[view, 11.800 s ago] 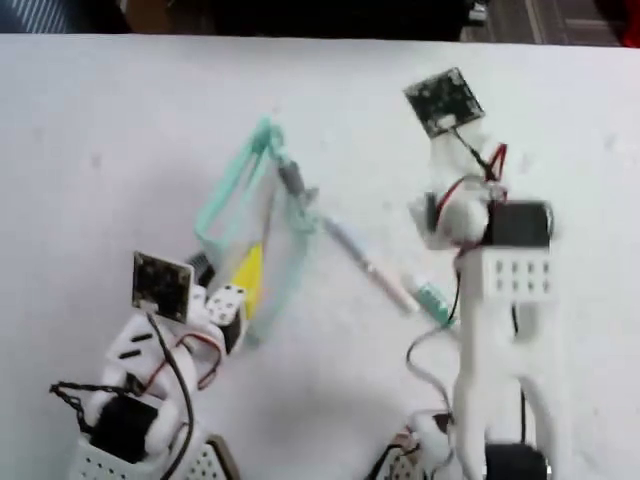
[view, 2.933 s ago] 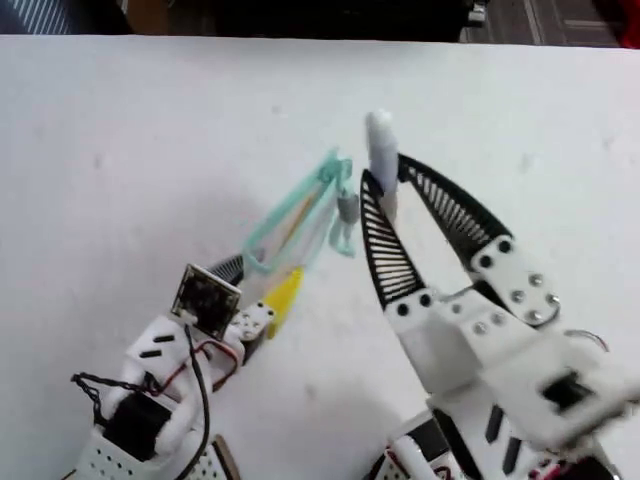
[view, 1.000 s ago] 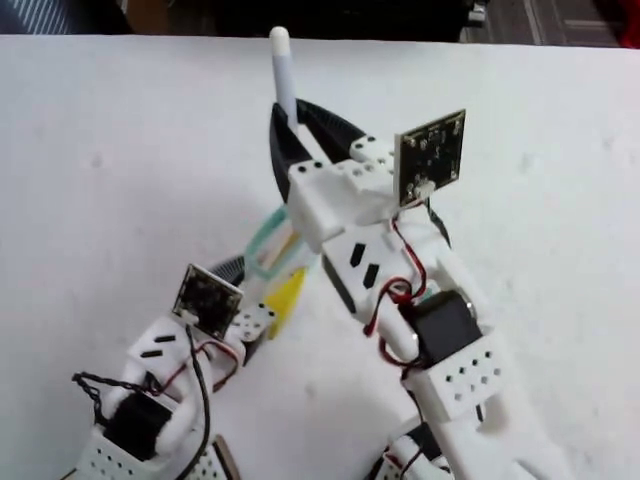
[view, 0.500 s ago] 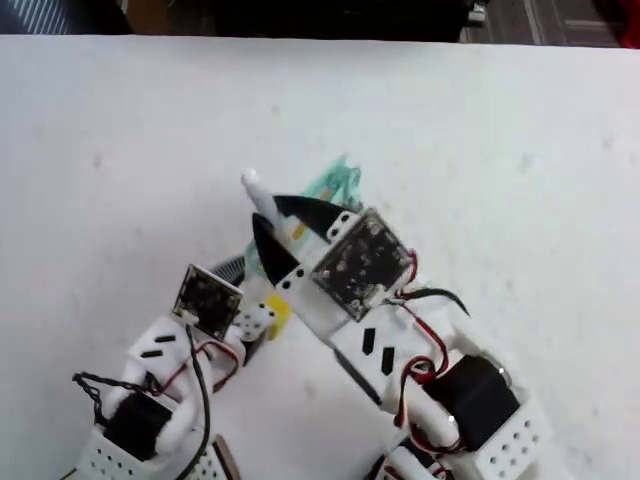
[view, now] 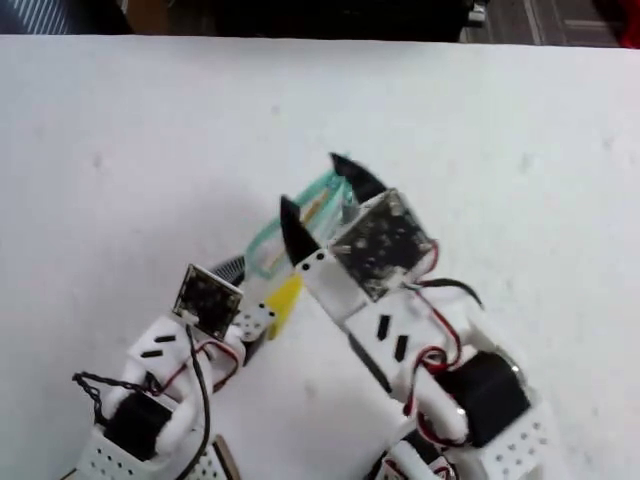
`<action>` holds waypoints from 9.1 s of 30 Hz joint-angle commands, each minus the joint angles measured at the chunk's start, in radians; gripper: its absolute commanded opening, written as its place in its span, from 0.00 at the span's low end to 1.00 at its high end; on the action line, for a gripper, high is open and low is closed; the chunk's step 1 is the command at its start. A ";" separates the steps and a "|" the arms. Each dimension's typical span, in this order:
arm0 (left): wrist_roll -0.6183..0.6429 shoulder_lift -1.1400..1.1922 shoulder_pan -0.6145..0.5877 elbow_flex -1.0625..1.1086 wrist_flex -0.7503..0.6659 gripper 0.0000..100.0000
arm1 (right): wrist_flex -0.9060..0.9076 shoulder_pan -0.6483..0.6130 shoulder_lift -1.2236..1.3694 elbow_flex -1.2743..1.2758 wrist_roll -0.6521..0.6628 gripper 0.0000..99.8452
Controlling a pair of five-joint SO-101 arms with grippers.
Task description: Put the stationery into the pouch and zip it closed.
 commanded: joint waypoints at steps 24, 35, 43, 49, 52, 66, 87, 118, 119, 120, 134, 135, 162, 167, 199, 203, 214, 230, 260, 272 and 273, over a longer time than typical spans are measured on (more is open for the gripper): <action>0.143 0.004 0.005 -0.049 0.002 0.17 | 0.295 0.832 0.570 -0.172 0.381 0.10; 0.141 0.004 -0.007 -0.043 0.014 0.17 | 0.401 0.805 0.872 -0.170 0.493 0.10; 0.143 0.004 -0.154 -0.044 0.000 0.17 | 0.364 0.568 0.880 0.060 0.494 0.10; 0.143 0.004 -0.153 -0.044 0.002 0.17 | 0.246 0.544 0.880 0.180 0.494 0.10; 0.143 0.004 -0.153 -0.044 0.002 0.17 | 0.240 0.584 0.880 0.173 0.493 0.10; 0.143 0.004 -0.151 -0.046 0.002 0.17 | 0.275 0.654 0.638 0.198 0.493 0.21; 0.144 0.004 -0.151 -0.044 0.002 0.17 | 0.019 0.688 0.860 0.299 0.548 0.19; 0.072 0.004 -0.025 -0.021 0.005 0.17 | 0.406 0.685 0.816 -0.124 0.532 0.02; 0.072 0.004 -0.025 -0.021 0.006 0.17 | 0.438 0.685 0.780 -0.170 0.508 0.02; 0.072 0.004 -0.024 -0.021 0.006 0.17 | 0.467 0.685 0.740 -0.213 0.482 0.02; 0.071 0.004 0.002 -0.021 0.009 0.17 | 0.538 0.532 0.189 -0.669 0.028 0.02; 0.071 0.004 0.002 -0.021 0.009 0.17 | 0.538 0.490 0.173 -0.687 -0.005 0.02; -0.011 0.004 0.090 -0.028 0.031 0.17 | 0.162 -0.015 0.263 -0.434 -0.330 0.02; -0.008 0.004 0.030 -0.028 0.017 0.17 | 0.150 -0.008 0.265 -0.367 -0.328 0.02; -0.008 0.004 0.005 -0.028 -0.006 0.17 | 0.111 -0.096 0.122 -0.063 -0.060 0.02; -0.008 0.004 0.005 -0.028 -0.006 0.17 | 0.143 -0.096 0.054 -0.064 -0.031 0.14; -0.008 0.004 0.005 -0.023 -0.006 0.17 | 0.140 0.038 0.035 -0.117 -0.031 0.26; -0.008 0.004 0.013 -0.021 -0.006 0.17 | 0.628 -0.093 0.420 -0.672 -0.446 0.29; -0.011 0.004 0.013 -0.021 -0.006 0.17 | 0.800 -0.051 0.949 -1.040 -0.760 0.30; -0.014 0.004 0.012 -0.028 0.002 0.17 | 0.803 -0.041 0.940 -0.890 -0.557 0.01; -0.014 0.004 0.012 -0.031 0.002 0.17 | 0.803 -0.021 0.935 -0.865 -0.537 0.04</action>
